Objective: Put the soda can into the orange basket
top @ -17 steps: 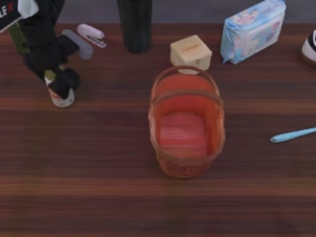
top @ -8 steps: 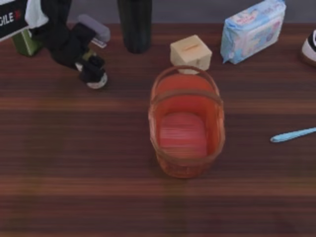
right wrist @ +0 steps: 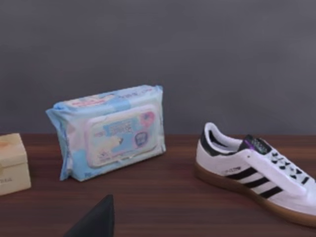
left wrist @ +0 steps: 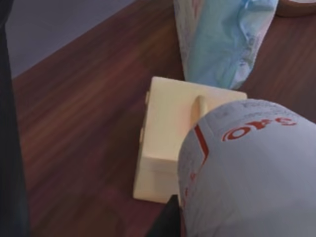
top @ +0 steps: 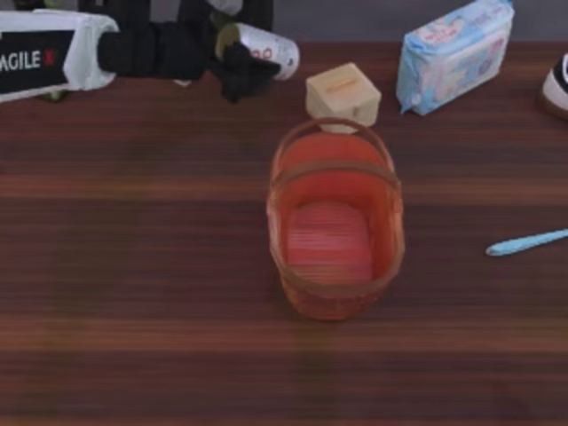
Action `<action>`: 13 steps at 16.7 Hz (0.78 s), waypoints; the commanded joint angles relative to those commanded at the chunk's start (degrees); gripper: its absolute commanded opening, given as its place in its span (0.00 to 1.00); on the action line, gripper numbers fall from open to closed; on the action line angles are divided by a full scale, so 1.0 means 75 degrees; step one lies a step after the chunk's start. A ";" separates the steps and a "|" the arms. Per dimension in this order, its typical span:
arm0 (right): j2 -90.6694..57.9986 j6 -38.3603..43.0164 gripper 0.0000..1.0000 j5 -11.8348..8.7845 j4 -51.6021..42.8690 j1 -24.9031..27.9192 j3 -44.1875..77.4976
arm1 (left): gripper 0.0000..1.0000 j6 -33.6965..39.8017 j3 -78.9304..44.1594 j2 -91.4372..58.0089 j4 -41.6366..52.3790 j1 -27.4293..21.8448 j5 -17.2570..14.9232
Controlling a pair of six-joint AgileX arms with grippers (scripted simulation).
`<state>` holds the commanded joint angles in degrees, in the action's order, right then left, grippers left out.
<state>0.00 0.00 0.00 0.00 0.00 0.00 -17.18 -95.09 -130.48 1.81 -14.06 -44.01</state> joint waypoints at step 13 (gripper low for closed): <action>0.0000 0.0000 1.00 0.0000 0.0000 0.0000 0.0000 | 0.00 0.1948 0.2403 0.1417 -0.5620 -0.0572 -0.3865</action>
<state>0.00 0.00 0.00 0.00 0.00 0.00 -2.57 -77.07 -119.85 -40.34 -18.35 -73.00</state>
